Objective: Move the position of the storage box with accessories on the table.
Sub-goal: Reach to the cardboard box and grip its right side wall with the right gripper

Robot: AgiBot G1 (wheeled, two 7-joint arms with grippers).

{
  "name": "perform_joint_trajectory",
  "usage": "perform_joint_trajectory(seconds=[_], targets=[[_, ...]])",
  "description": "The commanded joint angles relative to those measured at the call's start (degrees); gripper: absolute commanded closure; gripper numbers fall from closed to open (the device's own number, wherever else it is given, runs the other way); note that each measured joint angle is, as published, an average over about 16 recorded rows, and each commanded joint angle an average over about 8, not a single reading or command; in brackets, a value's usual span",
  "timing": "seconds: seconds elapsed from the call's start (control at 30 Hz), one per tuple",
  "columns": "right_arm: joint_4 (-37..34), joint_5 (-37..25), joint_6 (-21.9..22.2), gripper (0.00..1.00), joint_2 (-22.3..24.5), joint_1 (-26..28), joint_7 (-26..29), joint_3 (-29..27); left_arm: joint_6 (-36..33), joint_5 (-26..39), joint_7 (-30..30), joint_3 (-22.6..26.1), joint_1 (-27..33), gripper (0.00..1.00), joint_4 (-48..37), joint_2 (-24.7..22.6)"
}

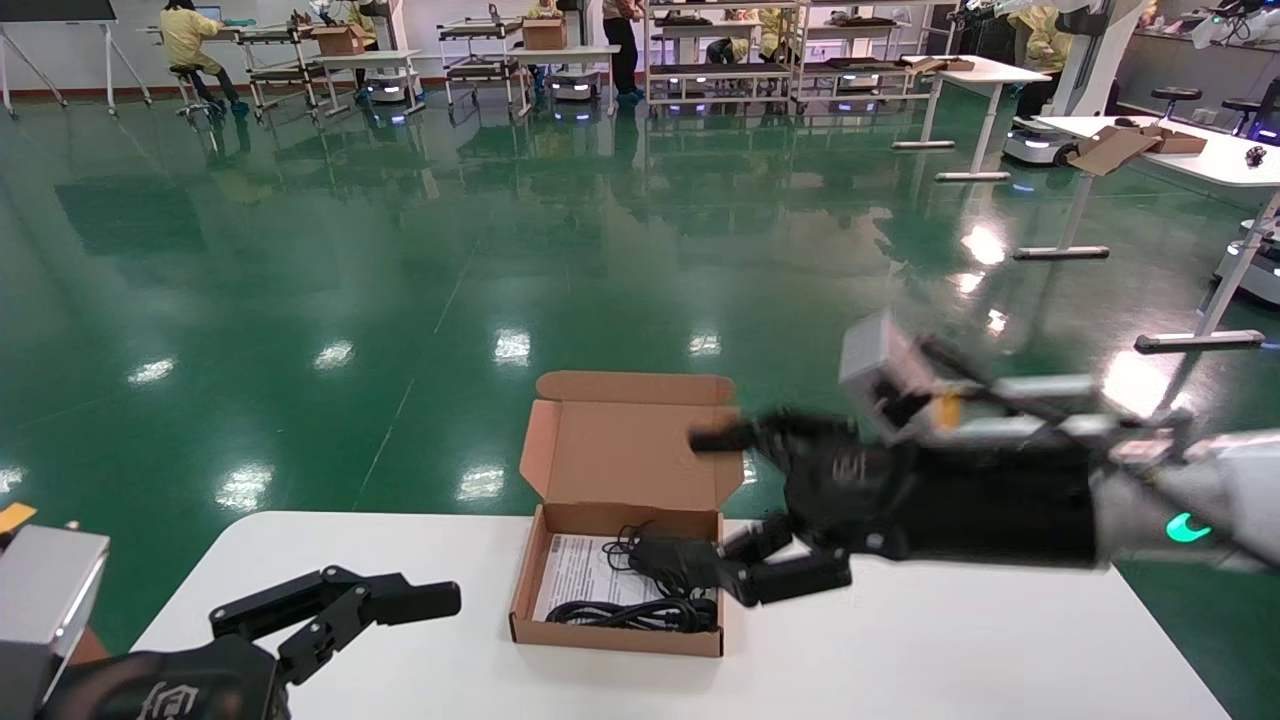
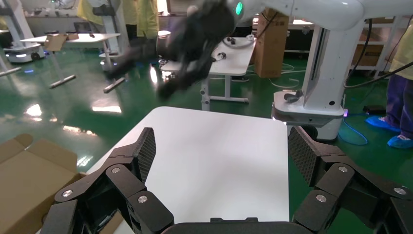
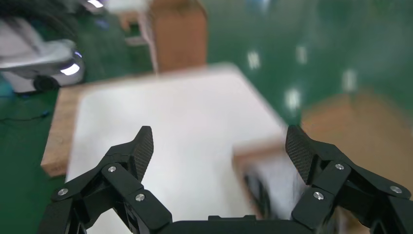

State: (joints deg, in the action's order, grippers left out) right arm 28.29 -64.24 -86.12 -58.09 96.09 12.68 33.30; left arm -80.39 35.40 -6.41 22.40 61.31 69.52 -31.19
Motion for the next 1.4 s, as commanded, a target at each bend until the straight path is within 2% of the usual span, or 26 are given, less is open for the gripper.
perform_joint_trajectory(seconds=[0.03, 0.17, 0.3, 0.47, 0.7, 1.13, 1.4], targets=[[-5.8, -2.3, 1.2, 0.00, -1.3, 1.1, -0.1, 1.2, 0.0, 0.0, 0.0, 0.0, 0.0, 0.00, 0.0, 0.0], [-15.5, -2.5, 3.0, 0.00, -3.1, 2.4, 5.3, 1.5, 0.0, 0.0, 0.0, 0.0, 0.0, 0.00, 0.0, 0.0], [-20.1, -1.8, 4.4, 0.00, -3.8, 3.4, 5.6, 0.9, 0.0, 0.0, 0.0, 0.0, 0.0, 0.00, 0.0, 0.0], [-21.6, -2.1, 5.2, 0.00, -3.9, 4.3, 4.0, 1.0, 0.0, 0.0, 0.0, 0.0, 0.0, 0.00, 0.0, 0.0], [-21.1, -5.7, 6.2, 0.00, -4.9, 7.8, 3.1, 3.3, 0.0, 0.0, 0.0, 0.0, 0.0, 0.00, 0.0, 0.0], [-27.6, -11.9, 23.2, 0.00, -14.6, 10.6, 8.9, 7.4, 0.0, 0.0, 0.0, 0.0, 0.0, 0.00, 0.0, 0.0], [-29.3, -14.8, 31.1, 0.00, -19.1, 10.1, 16.1, 9.3, 0.0, 0.0, 0.0, 0.0, 0.0, 0.00, 0.0, 0.0]])
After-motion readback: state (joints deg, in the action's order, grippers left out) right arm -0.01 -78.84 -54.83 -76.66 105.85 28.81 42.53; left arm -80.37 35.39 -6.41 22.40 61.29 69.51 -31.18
